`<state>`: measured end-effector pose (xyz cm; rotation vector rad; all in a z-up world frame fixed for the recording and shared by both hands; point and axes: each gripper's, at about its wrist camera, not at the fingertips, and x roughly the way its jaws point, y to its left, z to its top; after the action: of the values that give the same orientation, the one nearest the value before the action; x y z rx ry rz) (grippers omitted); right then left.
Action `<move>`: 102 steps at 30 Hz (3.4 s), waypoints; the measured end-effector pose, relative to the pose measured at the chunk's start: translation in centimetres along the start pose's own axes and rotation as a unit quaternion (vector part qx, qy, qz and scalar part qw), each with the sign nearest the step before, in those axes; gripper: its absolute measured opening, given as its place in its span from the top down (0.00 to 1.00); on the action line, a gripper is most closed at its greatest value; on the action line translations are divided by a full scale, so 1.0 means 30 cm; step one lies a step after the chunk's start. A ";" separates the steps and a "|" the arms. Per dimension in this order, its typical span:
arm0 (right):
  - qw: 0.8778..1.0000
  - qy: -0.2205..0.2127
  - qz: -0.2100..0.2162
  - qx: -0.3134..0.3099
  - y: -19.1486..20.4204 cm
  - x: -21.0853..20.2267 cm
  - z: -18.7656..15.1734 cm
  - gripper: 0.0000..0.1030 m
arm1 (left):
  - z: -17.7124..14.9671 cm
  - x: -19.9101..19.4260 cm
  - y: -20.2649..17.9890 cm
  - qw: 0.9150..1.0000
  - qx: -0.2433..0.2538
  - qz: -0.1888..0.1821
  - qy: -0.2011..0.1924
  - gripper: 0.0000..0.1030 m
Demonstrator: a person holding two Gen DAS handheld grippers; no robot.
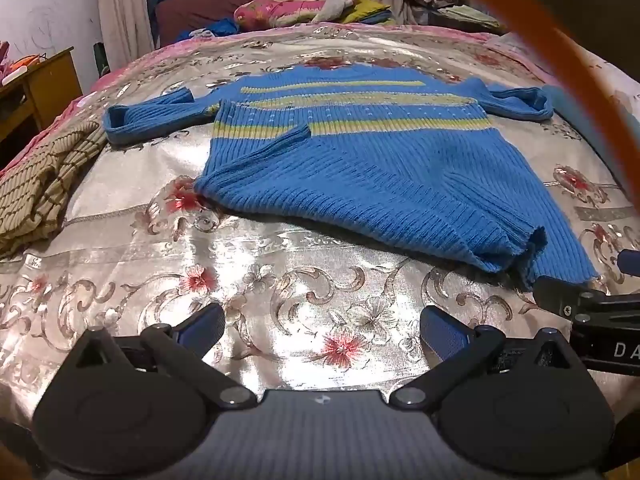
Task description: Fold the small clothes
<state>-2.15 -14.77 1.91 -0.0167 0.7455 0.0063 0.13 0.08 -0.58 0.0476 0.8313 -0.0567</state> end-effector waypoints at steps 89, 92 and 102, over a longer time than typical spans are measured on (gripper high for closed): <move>0.995 0.020 0.026 0.098 -0.177 0.038 0.086 0.27 | 0.228 0.075 0.109 0.997 0.058 0.015 -0.054 0.00; 0.994 0.030 0.021 0.102 -0.191 0.064 0.092 0.28 | 0.277 0.127 0.116 0.995 0.076 0.012 -0.056 0.03; 0.993 0.064 0.023 0.095 -0.208 0.139 0.104 0.30 | 0.376 0.306 0.125 0.993 0.111 -0.035 -0.017 0.36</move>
<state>3.10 -20.96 1.47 0.1825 0.8716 -0.0216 14.87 2.80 0.29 0.2266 0.7888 -0.2166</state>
